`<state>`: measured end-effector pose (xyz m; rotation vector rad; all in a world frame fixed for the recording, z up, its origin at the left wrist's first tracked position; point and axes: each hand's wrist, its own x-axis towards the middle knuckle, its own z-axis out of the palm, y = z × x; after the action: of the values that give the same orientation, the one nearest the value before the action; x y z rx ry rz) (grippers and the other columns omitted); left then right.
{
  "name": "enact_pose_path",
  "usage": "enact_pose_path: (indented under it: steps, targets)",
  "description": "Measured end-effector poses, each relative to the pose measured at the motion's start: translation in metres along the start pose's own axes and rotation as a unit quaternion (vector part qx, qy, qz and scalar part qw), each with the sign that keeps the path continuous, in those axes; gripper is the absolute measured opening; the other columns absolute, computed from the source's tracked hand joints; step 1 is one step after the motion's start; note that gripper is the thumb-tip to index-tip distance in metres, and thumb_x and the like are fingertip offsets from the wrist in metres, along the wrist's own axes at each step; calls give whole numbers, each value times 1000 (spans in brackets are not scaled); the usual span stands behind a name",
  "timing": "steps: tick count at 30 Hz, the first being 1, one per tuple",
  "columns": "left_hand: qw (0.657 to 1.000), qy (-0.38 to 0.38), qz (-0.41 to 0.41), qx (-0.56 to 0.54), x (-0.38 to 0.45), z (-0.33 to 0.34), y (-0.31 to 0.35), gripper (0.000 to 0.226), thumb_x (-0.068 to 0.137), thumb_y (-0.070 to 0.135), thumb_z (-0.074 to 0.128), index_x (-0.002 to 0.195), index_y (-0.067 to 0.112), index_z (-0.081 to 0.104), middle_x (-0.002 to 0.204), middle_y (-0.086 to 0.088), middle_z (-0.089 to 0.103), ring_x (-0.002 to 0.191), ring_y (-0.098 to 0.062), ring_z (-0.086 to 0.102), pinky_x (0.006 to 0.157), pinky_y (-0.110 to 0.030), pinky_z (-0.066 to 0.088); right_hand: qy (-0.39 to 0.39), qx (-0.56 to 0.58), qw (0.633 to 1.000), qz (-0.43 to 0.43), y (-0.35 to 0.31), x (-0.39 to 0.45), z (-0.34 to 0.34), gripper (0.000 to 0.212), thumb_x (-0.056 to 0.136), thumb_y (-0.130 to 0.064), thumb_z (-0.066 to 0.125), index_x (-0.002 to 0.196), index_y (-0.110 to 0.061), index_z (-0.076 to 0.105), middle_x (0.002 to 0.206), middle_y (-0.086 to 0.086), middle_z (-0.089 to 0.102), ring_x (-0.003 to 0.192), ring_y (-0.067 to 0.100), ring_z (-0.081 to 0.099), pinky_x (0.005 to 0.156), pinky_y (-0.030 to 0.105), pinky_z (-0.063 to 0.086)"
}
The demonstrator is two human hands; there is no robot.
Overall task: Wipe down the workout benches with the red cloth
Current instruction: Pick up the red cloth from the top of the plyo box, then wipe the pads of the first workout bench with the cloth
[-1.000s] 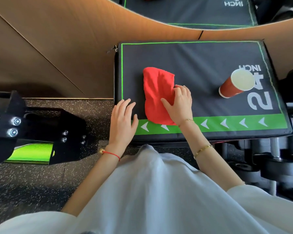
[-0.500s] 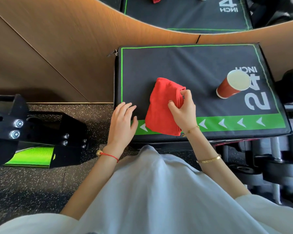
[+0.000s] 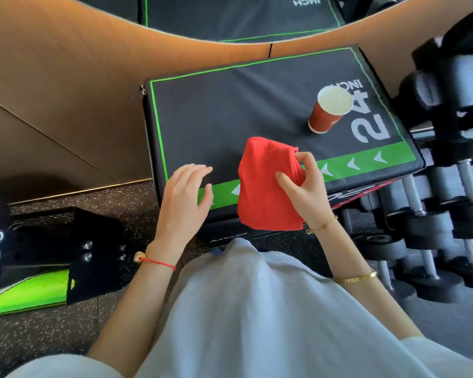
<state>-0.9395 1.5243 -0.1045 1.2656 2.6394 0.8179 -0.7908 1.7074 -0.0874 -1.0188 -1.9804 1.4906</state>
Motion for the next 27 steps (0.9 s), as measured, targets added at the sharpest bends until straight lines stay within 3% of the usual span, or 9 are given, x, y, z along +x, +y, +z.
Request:
enact_pose_path:
  steps: [7, 12, 15, 19, 24, 27]
  targets:
    - [993, -49, 109, -12, -1, -16, -10, 33, 94, 11, 57, 127, 12, 61, 129, -2, 62, 128, -20, 50, 112, -37, 38, 115, -13, 993, 15, -1, -54, 10, 24, 83, -11, 66, 102, -12, 52, 84, -13, 61, 77, 2, 57, 76, 28, 47]
    - [977, -97, 191, -18, -13, -34, -25, 32, 93, 12, 58, 125, 13, 62, 128, -2, 62, 126, -20, 52, 110, -36, 40, 217, -16, 975, 47, -1, -113, 38, 25, 81, -13, 65, 102, -11, 52, 92, -2, 62, 83, 13, 58, 83, 42, 48]
    - [960, -126, 249, -29, -25, -41, -32, 31, 93, 11, 58, 123, 12, 63, 127, -2, 63, 124, -21, 53, 109, -37, 41, 278, -9, 958, 71, -1, -156, 56, 25, 81, -10, 66, 102, -8, 52, 90, -6, 60, 81, 10, 57, 82, 41, 48]
    - [931, -178, 316, -34, -45, -47, -31, 31, 94, 13, 56, 125, 13, 62, 128, -2, 63, 125, -21, 53, 111, -39, 39, 345, -7, 933, 106, -4, -216, 73, 25, 82, -9, 67, 103, -6, 52, 92, -2, 61, 84, 20, 60, 83, 39, 48]
    - [888, -234, 393, -45, -78, -45, -17, 33, 96, 14, 54, 128, 13, 60, 131, -3, 61, 128, -21, 51, 112, -40, 38, 434, 1, 891, 134, -4, -289, 85, 25, 82, -6, 68, 102, -5, 53, 92, -2, 60, 83, 10, 56, 81, 32, 46]
    - [858, -257, 441, -59, -105, -40, -2, 33, 94, 13, 57, 127, 13, 61, 130, -2, 61, 126, -21, 52, 108, -41, 40, 493, 17, 857, 149, -3, -337, 91, 25, 82, -7, 68, 97, -15, 50, 86, -8, 60, 75, 1, 54, 73, 19, 44]
